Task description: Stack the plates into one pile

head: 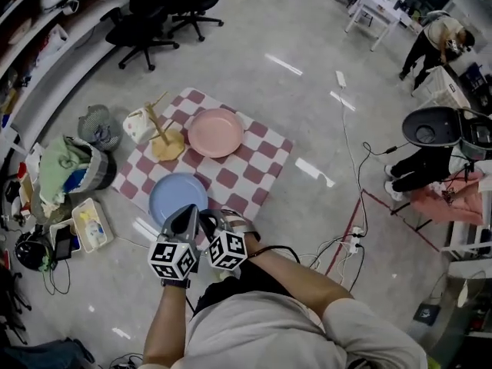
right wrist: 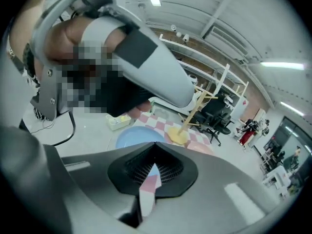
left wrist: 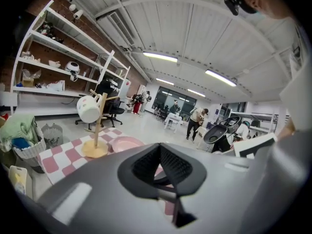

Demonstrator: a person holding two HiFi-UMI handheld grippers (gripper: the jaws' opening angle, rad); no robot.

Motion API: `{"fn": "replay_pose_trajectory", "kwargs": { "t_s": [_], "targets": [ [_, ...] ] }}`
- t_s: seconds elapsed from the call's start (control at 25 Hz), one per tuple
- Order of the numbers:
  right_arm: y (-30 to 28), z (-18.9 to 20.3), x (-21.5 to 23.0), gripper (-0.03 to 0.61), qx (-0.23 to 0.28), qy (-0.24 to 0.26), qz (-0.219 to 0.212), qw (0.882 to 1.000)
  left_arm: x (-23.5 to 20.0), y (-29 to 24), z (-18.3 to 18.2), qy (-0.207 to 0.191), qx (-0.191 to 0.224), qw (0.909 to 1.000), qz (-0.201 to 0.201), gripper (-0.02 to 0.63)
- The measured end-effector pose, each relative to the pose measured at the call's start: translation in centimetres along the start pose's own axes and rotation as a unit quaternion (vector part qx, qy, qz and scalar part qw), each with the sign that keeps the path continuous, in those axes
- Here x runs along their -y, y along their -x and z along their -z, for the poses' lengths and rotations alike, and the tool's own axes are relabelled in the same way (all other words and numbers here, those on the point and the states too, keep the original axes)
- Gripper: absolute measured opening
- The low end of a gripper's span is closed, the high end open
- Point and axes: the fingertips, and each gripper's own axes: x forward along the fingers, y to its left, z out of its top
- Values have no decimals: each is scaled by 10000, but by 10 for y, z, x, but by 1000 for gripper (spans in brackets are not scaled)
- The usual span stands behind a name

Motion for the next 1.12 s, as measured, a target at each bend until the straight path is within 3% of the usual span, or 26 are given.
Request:
{"fn": "replay_pose_trajectory", "kwargs": {
  "t_s": [0.28,0.76,1.12],
  "targets": [
    [24,14,47,9,-40,-471,482,9977,25,-26,-9,3,-105,9994,315,6],
    [19,50,142,9,-123,-614,692,9956,37,-108,-28,87,-318,9987,391,6],
    [-28,89,175,9,-292,-547,415,9972,11,-147,-4,374,-542,9978,-44,6]
  ]
}}
